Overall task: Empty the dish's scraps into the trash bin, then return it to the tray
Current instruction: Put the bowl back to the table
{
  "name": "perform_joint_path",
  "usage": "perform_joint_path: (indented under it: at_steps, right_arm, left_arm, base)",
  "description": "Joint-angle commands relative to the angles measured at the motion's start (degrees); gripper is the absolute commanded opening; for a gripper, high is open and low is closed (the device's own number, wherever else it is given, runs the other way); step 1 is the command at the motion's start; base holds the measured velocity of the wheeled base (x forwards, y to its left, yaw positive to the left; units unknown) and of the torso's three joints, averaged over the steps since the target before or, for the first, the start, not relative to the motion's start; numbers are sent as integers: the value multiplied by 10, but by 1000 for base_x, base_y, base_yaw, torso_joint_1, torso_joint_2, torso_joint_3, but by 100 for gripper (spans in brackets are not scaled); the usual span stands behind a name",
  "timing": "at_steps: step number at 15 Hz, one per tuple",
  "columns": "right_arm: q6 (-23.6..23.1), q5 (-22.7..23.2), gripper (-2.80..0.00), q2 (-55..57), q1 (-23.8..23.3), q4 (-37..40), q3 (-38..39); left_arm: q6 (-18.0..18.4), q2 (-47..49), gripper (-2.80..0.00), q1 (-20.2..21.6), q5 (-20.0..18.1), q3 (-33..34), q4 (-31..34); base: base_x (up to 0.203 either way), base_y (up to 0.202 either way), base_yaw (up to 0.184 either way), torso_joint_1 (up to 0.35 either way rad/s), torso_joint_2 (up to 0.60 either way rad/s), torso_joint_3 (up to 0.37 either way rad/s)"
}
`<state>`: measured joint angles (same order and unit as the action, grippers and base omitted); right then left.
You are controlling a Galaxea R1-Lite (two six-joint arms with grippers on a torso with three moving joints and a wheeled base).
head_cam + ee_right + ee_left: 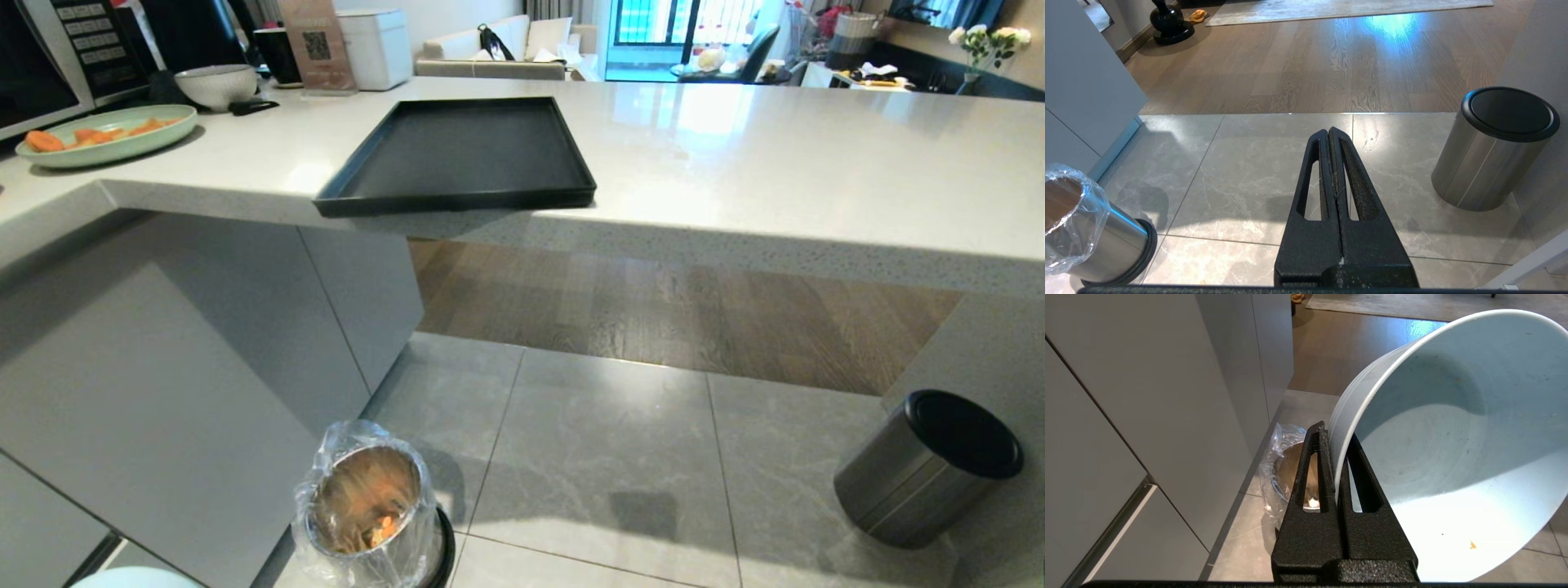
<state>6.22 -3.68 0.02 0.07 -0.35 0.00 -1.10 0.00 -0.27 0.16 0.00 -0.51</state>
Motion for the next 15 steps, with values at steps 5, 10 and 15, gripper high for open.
perform_joint_path:
  at_steps: [5,10,15]
  right_arm:
    - [0,0,-280,0,0,-1,0]
    - [-1,0,-280,0,0,-1,0]
    - [-1,0,-280,0,0,-1,0]
  left_arm:
    - [0,0,-280,0,0,0,0]
    - [0,0,-280,0,0,0,0]
    - [0,0,-280,0,0,0,0]
  base:
    - [0,0,0,0,0,0]
    - [0,0,0,-13,-267,-291]
    - [0,0,0,21,-439,-404]
